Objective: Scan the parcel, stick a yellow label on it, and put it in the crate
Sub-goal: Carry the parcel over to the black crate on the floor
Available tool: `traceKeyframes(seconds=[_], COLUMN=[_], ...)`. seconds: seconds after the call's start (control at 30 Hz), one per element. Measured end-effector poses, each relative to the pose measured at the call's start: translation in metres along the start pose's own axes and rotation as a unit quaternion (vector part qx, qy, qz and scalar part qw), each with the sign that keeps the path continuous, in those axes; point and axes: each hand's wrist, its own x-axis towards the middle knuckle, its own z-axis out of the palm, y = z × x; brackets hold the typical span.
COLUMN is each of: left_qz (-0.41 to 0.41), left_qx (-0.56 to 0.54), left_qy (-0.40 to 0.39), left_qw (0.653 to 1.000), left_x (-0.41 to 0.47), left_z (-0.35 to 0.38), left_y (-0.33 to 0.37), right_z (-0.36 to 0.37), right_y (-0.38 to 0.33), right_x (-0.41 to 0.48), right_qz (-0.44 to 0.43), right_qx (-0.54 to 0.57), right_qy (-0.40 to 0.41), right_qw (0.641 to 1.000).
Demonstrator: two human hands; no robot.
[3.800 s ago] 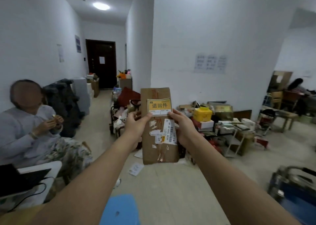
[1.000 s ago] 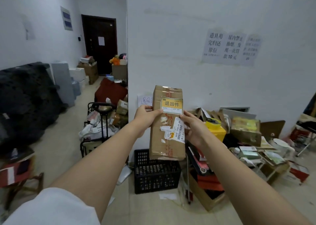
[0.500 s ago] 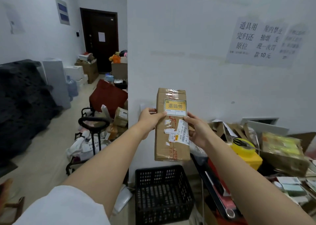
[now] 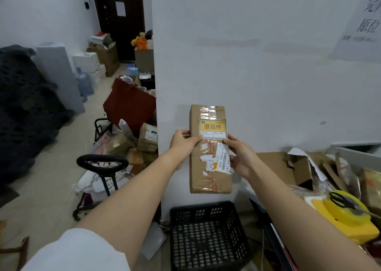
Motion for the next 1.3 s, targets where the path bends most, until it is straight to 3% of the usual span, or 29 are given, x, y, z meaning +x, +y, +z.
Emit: traceKeyframes(seconds=[0.27,0.53,0.87,1.3], left_qz=[-0.034,-0.128,-0.231,-0.290], left_qx=[0.075,0.098,0.055,0.114], left_qy=[0.021,0.100,0.138,0.108], left_qw=[0.996,0.982,0.961,0.944], left_x=[0.064,0.113,0.137,0.152], left_z=[0.016,0.015,0.017,0.010], left_y=[-0.064,-0.135,-0.261,-0.434], right_z=[-0.016,-0.029,-0.052,-0.090], right_y=[0.040,0.095,0.206,0.382], right_x=[0.081,0.151,0.199,0.232], right_qz=[0.073,0.182,0.280,0.327], right_qx=[0.001,-0.018,0.026,0.018], right_qy=[-0.004,-0.030,-0.094,-0.042], right_qw=[0.997,0.983,0.955,0.944])
